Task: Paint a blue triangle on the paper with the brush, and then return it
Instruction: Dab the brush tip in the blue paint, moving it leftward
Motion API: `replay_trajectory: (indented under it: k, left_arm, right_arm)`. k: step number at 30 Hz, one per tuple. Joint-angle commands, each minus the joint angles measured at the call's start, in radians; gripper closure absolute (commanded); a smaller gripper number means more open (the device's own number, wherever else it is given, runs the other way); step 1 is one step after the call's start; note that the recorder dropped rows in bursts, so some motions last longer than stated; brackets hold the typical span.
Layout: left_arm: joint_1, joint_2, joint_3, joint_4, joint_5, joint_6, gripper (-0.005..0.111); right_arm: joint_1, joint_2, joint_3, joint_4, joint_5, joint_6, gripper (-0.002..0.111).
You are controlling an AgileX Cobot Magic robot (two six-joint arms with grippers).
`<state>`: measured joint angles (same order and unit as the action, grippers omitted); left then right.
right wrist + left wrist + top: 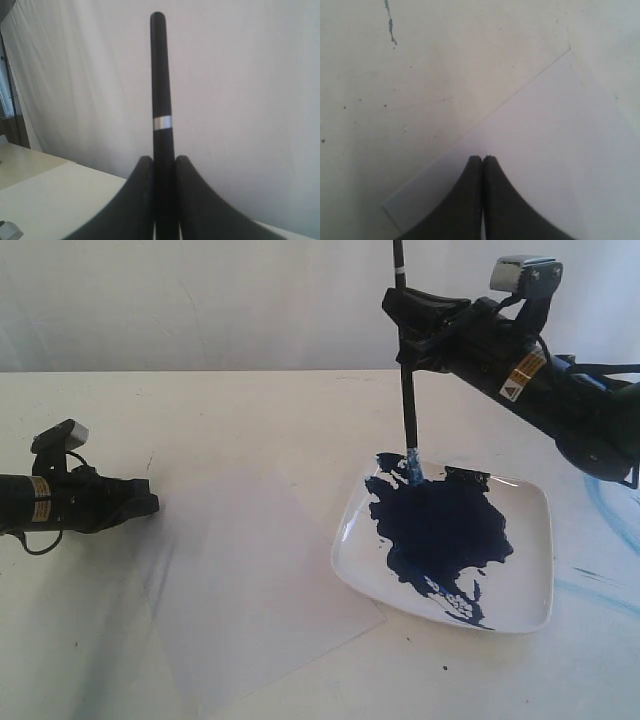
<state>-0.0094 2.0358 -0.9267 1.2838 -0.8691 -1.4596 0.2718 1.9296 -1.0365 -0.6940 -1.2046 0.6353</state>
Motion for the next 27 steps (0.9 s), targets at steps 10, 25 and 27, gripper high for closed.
replay_trajectory:
  k: [10, 25, 27]
  left_arm:
    - [-0.003, 0.002, 0.005, 0.019, 0.051, 0.002, 0.107]
    - [-0.003, 0.002, 0.005, 0.019, 0.051, 0.002, 0.107]
    - [-0.003, 0.002, 0.005, 0.019, 0.051, 0.002, 0.107]
  right_arm:
    - [0.058, 0.023, -0.003, -0.016, -0.007, 0.046, 0.108]
    - [0.082, 0.091, -0.010, -0.011, -0.017, 0.042, 0.108]
    - [0.098, 0.097, -0.010, -0.003, -0.017, 0.010, 0.108]
